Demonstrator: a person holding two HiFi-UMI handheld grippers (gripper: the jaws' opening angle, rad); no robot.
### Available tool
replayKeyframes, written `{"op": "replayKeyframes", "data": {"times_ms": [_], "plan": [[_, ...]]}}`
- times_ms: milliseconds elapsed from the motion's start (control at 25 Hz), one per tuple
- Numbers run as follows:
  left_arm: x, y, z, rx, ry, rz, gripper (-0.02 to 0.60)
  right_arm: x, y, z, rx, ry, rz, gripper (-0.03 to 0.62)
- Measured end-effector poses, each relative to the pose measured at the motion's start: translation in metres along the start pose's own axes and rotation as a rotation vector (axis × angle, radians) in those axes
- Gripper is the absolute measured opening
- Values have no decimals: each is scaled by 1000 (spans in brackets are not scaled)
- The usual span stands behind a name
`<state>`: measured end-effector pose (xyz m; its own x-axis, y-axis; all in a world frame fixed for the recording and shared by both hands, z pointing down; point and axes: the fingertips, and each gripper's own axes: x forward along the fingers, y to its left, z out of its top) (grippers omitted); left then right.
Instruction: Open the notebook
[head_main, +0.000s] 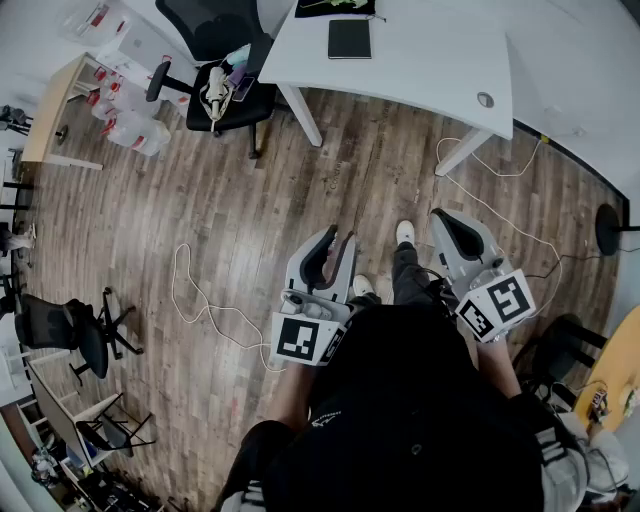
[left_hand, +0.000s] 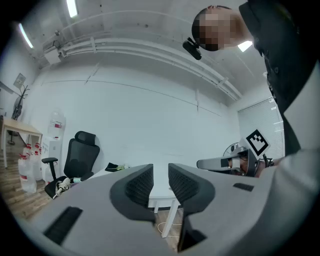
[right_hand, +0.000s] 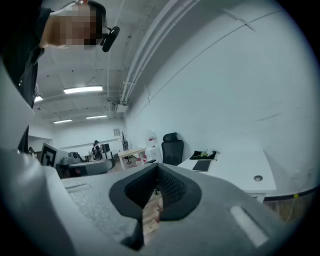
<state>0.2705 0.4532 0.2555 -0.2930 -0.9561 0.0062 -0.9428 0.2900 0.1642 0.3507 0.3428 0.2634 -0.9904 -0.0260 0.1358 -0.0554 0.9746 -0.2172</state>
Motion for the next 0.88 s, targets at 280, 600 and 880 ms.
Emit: {"op": "replayKeyframes", "data": {"times_ms": [280, 600, 880], "plan": [[-39, -16, 19, 6, -48, -10, 94, -30, 48, 5, -48, -11, 9, 5], [-50, -8, 14, -22, -42, 16, 94, -35, 53, -2, -39, 2, -7, 5], [-40, -1, 11, -32, -37, 34, 94, -19, 45, -2, -46, 17, 5, 5]]}}
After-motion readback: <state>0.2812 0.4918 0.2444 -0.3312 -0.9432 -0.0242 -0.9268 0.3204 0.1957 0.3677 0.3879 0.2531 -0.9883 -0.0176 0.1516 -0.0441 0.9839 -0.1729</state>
